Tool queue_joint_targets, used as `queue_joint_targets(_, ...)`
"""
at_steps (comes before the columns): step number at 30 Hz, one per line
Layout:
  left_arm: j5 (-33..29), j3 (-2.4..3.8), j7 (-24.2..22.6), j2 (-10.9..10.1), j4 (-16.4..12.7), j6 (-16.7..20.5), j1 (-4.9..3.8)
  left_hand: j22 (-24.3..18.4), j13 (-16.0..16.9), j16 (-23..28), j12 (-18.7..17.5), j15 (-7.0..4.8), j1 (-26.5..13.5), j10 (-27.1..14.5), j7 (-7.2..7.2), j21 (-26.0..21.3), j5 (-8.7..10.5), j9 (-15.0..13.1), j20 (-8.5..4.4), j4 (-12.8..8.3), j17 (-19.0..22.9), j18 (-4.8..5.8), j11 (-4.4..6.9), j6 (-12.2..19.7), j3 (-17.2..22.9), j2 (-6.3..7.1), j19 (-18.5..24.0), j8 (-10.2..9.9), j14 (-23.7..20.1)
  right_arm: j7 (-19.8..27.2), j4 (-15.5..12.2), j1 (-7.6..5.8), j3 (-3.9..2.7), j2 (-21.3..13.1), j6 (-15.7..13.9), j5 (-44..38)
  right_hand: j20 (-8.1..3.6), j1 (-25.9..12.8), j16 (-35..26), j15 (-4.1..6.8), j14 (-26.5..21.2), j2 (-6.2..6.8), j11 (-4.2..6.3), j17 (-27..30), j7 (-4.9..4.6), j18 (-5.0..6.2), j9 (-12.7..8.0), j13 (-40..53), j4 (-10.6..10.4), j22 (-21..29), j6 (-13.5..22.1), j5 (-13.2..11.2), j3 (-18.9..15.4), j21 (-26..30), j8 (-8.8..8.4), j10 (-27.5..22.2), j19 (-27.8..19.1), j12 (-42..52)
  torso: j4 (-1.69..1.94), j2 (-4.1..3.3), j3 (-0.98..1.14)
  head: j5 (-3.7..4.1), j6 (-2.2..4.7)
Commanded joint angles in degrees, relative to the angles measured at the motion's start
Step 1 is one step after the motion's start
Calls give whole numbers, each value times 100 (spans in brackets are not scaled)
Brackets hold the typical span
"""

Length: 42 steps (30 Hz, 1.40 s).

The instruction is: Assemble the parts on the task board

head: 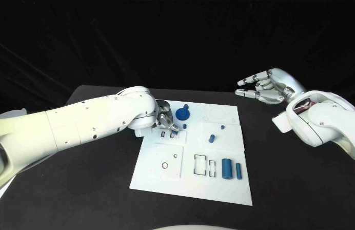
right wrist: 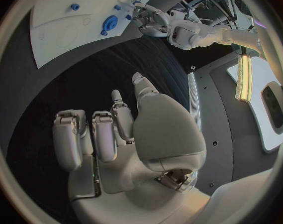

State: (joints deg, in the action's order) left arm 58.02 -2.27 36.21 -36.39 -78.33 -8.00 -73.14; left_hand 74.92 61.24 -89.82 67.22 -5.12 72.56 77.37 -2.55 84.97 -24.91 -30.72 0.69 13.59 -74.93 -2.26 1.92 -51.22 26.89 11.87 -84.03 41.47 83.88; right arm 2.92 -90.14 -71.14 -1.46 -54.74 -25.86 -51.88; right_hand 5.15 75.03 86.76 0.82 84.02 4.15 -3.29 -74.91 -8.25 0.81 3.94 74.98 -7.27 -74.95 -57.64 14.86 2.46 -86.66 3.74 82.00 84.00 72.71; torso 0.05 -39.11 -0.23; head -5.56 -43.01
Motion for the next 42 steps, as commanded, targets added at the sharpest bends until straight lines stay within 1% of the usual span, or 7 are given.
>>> queue_joint_targets(1, 302, 0, 25, 45, 40, -71, 1, 761, 5, -18, 29, -12, -31, 28, 4, 6, -21, 6, 22, -1116, -1507, 57, 1, -48, 1070, 31, -341, -10, 612, 13, 0, 6, -1, 7, 27, -52, 0, -16, -28, 16, 452, -58, 6, -880, 5, 85, 1, 429, -7, -813, 13, 27, -34, 19, 8, -33, 207, -21, -5, -5, 3, -24, -13)
queue_joint_targets(6, 381, -8, 70, 84, 85, -207, 2, 746, -16, -18, 11, -13, -33, 22, 4, -4, -30, 7, 21, -1122, -1507, 53, 2, -53, 1074, 31, -336, -13, 612, 19, 2, 7, -1, 8, 36, -51, 0, -16, -28, 16, 452, -58, 6, -880, 5, 85, 1, 429, -7, -813, 13, 27, -34, 19, 8, -33, 207, -21, -10, -2, 6, -37, -16)
queue_joint_targets(15, 441, -13, 109, 101, 113, -427, 8, 758, -4, -18, 19, -13, -35, 30, 4, 3, -37, 9, 21, -1128, -1507, 56, 2, -57, 1079, 29, -340, -17, 612, 23, -9, 8, -1, 13, 53, -12, 0, -16, -28, 16, 452, -58, 6, -880, 5, 85, 1, 429, -7, -813, 13, 27, -34, 19, 8, -33, 207, -21, -1, -3, 2, -39, -39)
queue_joint_targets(20, 480, -36, 125, 131, 149, -503, 22, 758, -4, -18, 19, -13, -35, 30, 4, 3, -37, 9, 21, -1128, -1507, 56, 2, -57, 1079, 29, -340, -17, 612, 21, -11, 8, -1, 16, 59, 7, 0, -16, -28, 16, 452, -58, 6, -880, 5, 85, 1, 429, -7, -813, 13, 27, -34, 19, 8, -33, 207, -21, -1, 0, -1, -51, -44)
queue_joint_targets(23, 498, -46, 131, 141, 165, -516, 36, 757, -4, -18, 19, -13, -35, 30, 4, 3, -38, 9, 21, -1128, -1507, 56, 2, -57, 1079, 29, -340, -17, 612, 21, -13, 9, -1, 17, 62, 21, 0, -16, -28, 16, 452, -58, 6, -880, 5, 85, 1, 429, -7, -813, 13, 27, -34, 19, 8, -33, 207, -21, -6, -5, -1, -61, -51)
queue_joint_targets(26, 504, -52, 133, 141, 179, -512, 47, 739, 0, -18, 22, -13, -42, 35, 3, -10, -42, 10, 21, -1130, -1507, 51, 1, -62, 1083, 25, -334, -20, 612, 20, -12, 9, -1, 18, 62, 29, 0, -16, -32, 16, 451, -58, 7, -875, 6, 87, 2, 425, -11, -804, 11, 37, -41, 24, 9, -34, 202, -25, -3, -1, 0, -59, -52)
queue_joint_targets(42, 506, -56, 138, 95, 148, -465, 62, 740, -5, -18, 17, -13, -53, 37, 4, -9, -46, 11, 21, -1128, -1507, 52, 1, -66, 1086, 18, -334, -23, 612, 27, -19, 9, -1, 16, 66, 36, -1, -36, -31, 16, 452, -64, 7, -878, 6, 87, 3, 425, -30, -805, 8, 34, -54, 24, 10, -32, 204, -22, -7, 0, 3, -69, -72)
